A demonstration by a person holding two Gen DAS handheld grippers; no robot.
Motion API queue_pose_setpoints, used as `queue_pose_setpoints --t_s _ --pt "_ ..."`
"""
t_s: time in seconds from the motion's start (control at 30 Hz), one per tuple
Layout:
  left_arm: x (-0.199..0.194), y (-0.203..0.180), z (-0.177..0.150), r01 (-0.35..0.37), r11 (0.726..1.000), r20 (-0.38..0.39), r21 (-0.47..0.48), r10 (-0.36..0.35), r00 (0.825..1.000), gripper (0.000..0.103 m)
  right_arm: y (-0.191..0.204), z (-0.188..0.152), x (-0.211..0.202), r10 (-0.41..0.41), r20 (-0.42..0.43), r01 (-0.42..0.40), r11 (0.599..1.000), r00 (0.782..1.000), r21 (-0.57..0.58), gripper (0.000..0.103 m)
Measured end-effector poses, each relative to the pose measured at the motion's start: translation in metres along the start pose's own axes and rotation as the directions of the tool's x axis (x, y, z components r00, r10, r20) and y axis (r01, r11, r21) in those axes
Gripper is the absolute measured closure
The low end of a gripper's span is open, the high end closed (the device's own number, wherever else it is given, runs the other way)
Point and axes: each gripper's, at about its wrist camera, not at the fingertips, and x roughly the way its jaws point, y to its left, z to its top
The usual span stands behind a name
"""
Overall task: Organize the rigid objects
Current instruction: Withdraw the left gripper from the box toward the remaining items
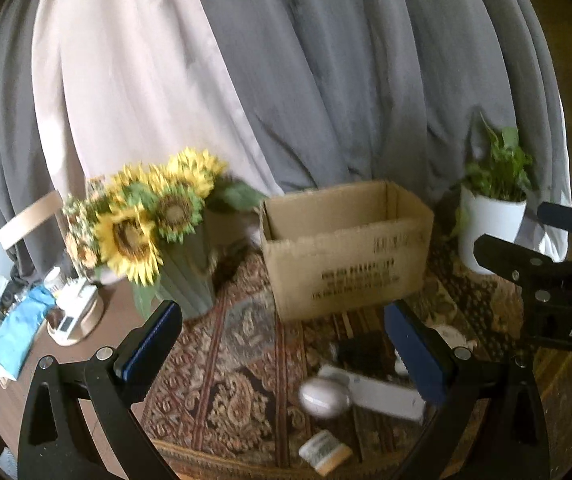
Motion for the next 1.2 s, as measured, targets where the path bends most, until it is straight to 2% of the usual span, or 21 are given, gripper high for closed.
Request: queue_pose_setpoints --t_s 0.37,0.7,0.9,1.2 --pt "0.02 -0.015 -0.032 0.055 0.998 -0.132 0.03 -0.051 0.99 0.0 -0.003 -0.038 0.019 0.026 -0.125 -0.023 1.0 0.992 0.021 0.003" --pt "0.057 -0.028 -0.051 0.094 0.995 -0.24 0.035 -0.083 0.967 0.0 -0.01 -0.063 0.056 0.035 -0.241 -0.028 0.999 0.97 0.031 0.003" --pt "0.081 -0.03 -0.061 0.108 0.994 -0.313 0.031 -0.093 0.945 0.0 -0.01 -0.072 0.079 0.027 -0.302 -0.026 1.0 0.953 0.008 0.003" --pt "0.108 -0.035 -0.076 0.141 0.987 -0.38 0.074 -0.103 0.919 0.0 -0.008 -0.086 0.111 0.021 -0.381 -0.041 0.998 0.924 -0.044 0.003"
